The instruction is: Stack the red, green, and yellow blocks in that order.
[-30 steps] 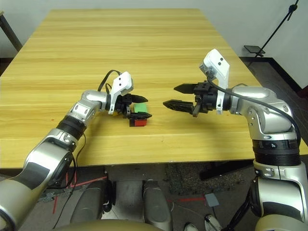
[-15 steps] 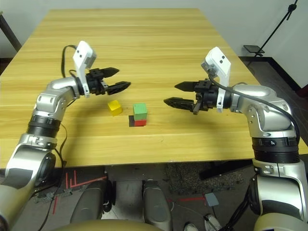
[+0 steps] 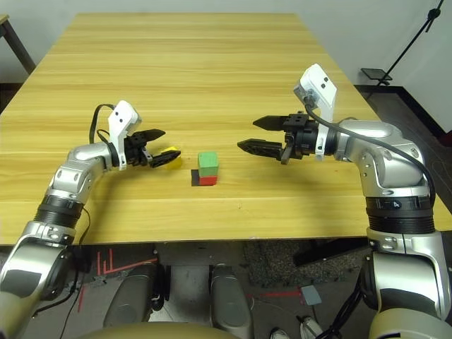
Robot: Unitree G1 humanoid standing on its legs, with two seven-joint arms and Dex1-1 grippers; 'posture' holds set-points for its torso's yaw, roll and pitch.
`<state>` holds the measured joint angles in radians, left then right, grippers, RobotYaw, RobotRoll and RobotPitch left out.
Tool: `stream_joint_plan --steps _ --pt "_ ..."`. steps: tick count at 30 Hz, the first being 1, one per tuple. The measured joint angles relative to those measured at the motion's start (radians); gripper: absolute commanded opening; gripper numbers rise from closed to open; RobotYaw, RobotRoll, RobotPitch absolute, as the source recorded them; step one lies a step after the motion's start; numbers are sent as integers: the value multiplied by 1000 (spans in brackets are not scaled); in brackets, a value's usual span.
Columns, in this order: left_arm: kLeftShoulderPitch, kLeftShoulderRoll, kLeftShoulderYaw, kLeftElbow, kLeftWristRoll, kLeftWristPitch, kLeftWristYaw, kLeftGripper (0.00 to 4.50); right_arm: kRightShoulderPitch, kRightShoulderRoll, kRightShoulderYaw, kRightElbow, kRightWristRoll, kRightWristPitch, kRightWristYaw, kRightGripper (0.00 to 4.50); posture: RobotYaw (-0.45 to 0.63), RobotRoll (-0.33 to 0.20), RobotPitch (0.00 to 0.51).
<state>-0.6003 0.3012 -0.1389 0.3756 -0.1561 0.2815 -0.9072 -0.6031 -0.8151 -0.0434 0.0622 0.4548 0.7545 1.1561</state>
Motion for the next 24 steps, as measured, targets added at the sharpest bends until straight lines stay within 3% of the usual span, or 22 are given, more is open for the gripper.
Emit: stream_joint_plan --steps 24 --pt "-47 -6 -14 226 67 -269 62 4468 20 -2 15 -58 30 50 15 4500 143 -200 78"
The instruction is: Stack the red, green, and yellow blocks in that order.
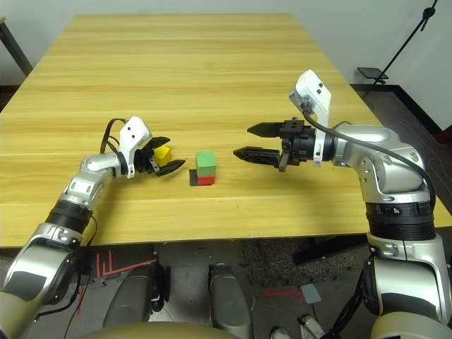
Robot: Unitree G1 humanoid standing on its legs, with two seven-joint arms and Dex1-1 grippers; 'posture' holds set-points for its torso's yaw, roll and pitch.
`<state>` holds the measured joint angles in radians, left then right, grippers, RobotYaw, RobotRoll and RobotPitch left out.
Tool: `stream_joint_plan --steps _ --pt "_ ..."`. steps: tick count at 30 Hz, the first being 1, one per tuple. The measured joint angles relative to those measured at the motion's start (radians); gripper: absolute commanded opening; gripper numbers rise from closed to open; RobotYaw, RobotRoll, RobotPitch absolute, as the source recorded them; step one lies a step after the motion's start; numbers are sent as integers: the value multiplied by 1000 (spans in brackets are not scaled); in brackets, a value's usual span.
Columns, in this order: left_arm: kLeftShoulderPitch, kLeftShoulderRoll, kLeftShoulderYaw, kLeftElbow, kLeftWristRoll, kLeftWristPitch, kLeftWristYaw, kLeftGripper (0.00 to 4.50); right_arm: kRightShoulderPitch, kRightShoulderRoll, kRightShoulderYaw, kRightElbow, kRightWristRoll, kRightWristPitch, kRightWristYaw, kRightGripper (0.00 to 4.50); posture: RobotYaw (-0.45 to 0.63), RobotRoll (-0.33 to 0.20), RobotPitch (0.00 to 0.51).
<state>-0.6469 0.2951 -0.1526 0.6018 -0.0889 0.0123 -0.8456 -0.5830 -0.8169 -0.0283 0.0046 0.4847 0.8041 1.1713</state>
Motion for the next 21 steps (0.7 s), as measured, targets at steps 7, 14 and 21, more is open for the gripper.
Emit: stream_joint_plan --steps 7,14,21 --pt "1 4 16 16 11 -29 55 4468 0 2 10 2 3 0 -2 4500 149 -201 82" --pt "21 5 32 19 16 -71 88 4468 0 3 15 2 7 0 -2 4500 159 -205 84" --pt "2 14 73 30 -1 -132 79 4468 -1 10 21 9 7 0 0 4500 167 -206 84"
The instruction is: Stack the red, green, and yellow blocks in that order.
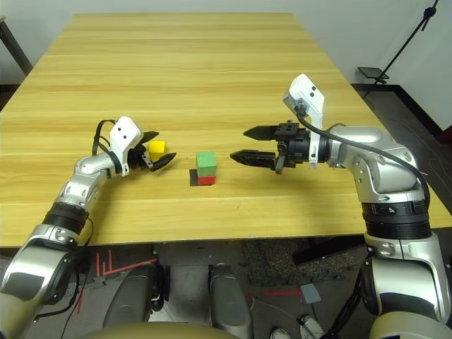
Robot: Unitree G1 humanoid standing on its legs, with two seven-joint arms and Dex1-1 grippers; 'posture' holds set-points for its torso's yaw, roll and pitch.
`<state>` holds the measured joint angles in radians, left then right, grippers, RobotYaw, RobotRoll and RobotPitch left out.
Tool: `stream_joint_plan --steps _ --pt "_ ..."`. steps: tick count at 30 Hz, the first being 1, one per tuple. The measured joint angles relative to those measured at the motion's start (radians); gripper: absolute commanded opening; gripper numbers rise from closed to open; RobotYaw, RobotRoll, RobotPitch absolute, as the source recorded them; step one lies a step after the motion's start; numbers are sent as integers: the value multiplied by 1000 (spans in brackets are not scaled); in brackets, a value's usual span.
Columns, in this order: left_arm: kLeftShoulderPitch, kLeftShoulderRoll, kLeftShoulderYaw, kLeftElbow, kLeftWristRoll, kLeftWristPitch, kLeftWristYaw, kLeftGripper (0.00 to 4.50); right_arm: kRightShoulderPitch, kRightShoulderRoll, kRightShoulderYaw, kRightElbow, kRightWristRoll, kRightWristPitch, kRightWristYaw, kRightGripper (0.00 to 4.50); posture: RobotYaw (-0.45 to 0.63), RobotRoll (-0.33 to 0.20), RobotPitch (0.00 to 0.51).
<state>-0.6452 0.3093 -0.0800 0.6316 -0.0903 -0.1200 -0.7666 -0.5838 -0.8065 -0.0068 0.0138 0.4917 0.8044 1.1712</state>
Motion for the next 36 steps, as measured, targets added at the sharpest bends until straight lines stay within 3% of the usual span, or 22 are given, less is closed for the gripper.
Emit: stream_joint_plan --steps 13,18,29,35,36 --pt "-20 40 -23 96 9 -42 -122 4468 -16 12 3 5 0 0 0 4500 150 -205 87" --pt "-85 57 -27 197 41 -84 -136 4468 7 13 3 -3 0 2 -3 4500 139 -204 91" --pt "-121 24 -61 265 99 -92 -128 4468 18 15 2 -26 3 18 -23 4500 126 -203 92" --pt "-121 25 -58 266 118 -70 -86 2945 20 19 1 -34 3 18 -29 4500 133 -204 87" --pt "-123 25 -57 260 118 -61 -82 2864 20 22 1 -34 3 18 -30 4500 138 -202 85"
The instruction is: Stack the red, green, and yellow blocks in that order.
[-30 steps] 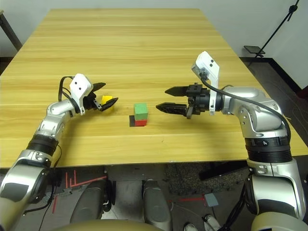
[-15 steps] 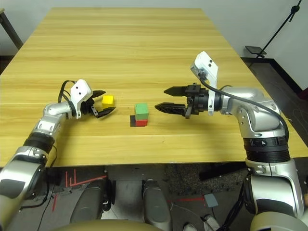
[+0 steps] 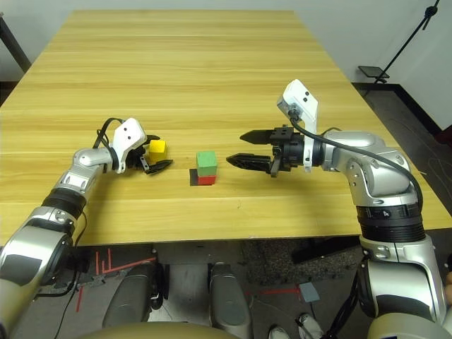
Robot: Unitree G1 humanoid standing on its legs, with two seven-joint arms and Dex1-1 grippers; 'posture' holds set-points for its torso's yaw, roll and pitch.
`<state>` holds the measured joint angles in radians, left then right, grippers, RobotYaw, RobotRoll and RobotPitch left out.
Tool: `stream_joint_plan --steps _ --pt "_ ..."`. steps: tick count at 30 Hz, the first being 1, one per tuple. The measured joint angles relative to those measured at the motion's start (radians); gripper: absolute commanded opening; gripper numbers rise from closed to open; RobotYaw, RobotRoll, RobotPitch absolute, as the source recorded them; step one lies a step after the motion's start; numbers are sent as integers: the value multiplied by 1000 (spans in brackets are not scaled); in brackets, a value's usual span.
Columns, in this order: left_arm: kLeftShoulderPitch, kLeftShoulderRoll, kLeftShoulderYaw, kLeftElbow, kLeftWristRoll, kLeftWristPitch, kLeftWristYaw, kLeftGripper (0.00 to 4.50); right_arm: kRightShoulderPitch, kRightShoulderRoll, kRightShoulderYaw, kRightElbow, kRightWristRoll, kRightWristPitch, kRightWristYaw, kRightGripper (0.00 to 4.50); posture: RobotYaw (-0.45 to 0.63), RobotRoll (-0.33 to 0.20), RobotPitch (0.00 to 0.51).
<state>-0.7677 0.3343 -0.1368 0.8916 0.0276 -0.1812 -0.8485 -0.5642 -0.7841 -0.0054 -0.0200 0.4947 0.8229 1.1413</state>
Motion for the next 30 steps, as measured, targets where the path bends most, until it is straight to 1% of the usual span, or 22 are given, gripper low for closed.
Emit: stream_joint_plan --steps 3,5,8,12,13,17,21,24,26,30 --pt "7 0 0 -43 -1 50 -1 2823 0 4 0 0 0 0 -5 4500 143 -201 81" --pt "33 4 0 -114 -2 108 -8 2822 0 5 0 1 -1 -1 -6 4500 151 -199 79" --pt "79 15 0 -305 -13 284 -12 2800 -3 8 0 6 -1 -5 -6 4500 161 -196 75" --pt "83 10 43 -605 -77 595 45 2795 -8 12 2 18 -1 -11 -5 4500 179 -189 68" --pt "83 2 57 -671 -96 667 62 2794 -8 12 2 21 -2 -14 -5 4500 180 -188 67" --pt "81 -60 70 -844 -163 888 128 2794 -14 26 6 23 -2 -21 -6 4500 190 -184 67" --pt "79 -84 70 -952 -189 1031 194 2792 -15 32 8 32 -3 -23 -8 4500 195 -179 72" --pt "86 -111 46 -1063 -199 1123 249 2788 -15 37 9 39 -3 -26 -9 4500 196 -180 78" --pt "109 -126 24 -1113 -200 1140 272 2788 -15 39 10 39 -3 -28 -9 4500 196 -181 79" --pt "140 -136 -17 -1137 -204 1149 298 2788 -15 40 11 39 -3 -29 -9 4500 191 -182 88"
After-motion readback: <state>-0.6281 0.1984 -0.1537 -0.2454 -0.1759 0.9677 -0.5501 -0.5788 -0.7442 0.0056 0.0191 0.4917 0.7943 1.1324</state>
